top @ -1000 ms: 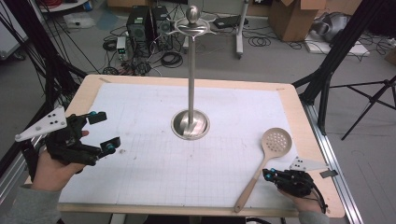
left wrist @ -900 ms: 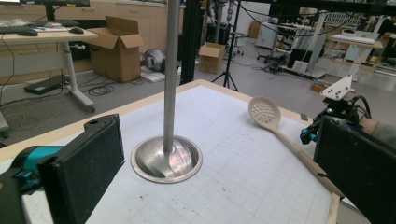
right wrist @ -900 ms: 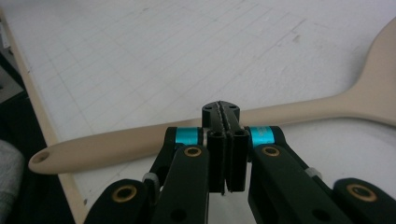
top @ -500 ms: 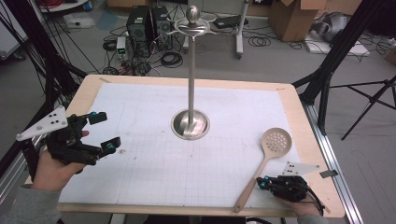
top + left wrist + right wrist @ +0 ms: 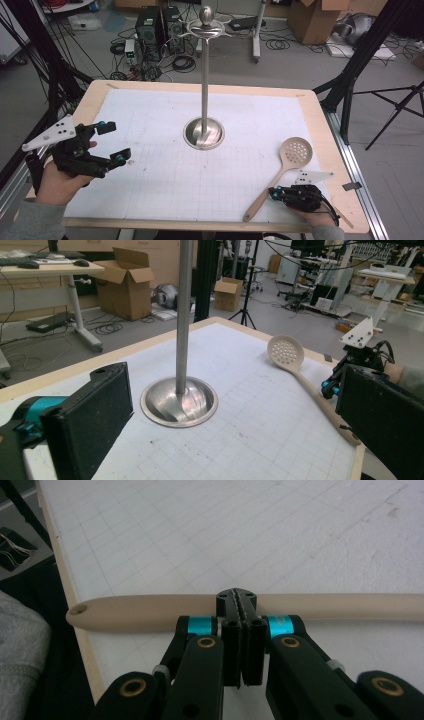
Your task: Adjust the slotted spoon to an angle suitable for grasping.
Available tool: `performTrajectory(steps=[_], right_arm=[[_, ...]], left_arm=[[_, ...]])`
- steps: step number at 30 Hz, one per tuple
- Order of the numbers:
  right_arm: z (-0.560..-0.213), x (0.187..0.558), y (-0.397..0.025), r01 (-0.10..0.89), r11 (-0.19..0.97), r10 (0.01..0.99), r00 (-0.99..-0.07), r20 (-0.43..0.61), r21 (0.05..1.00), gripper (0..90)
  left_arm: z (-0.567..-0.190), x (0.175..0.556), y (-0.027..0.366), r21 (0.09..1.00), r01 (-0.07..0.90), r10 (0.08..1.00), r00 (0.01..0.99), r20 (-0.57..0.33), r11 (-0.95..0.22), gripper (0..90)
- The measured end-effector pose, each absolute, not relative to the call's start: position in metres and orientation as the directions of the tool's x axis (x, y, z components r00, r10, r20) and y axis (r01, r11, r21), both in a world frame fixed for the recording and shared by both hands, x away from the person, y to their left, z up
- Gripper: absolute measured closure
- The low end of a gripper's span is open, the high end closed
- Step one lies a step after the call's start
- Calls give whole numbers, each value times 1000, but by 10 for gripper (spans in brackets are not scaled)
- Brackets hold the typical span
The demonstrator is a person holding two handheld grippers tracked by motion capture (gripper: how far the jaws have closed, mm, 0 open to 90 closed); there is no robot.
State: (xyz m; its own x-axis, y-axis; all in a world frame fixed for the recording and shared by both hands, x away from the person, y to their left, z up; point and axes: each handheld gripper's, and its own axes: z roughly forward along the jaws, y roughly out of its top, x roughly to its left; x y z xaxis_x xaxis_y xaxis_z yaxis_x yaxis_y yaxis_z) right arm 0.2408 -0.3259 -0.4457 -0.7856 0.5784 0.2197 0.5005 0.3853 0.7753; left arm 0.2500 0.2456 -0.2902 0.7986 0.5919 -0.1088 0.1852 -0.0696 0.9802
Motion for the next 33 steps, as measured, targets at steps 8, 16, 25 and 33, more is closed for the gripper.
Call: performTrajectory(steps=[8,16,25,33], right_arm=[[-443,251,-311,486,414,582,-792,187,770,895],[-443,258,-303,488,418,586,-789,184,766,896],[-442,265,-293,479,424,599,-785,158,769,896],[-442,269,-288,473,428,606,-782,144,770,896]], left_arm=[[-290,245,254,981,182,608,787,-109,-60,21],[-290,243,258,981,185,617,779,-111,-58,21],[-289,238,266,982,182,629,769,-112,-48,21],[-290,236,268,982,181,634,766,-108,-51,21]])
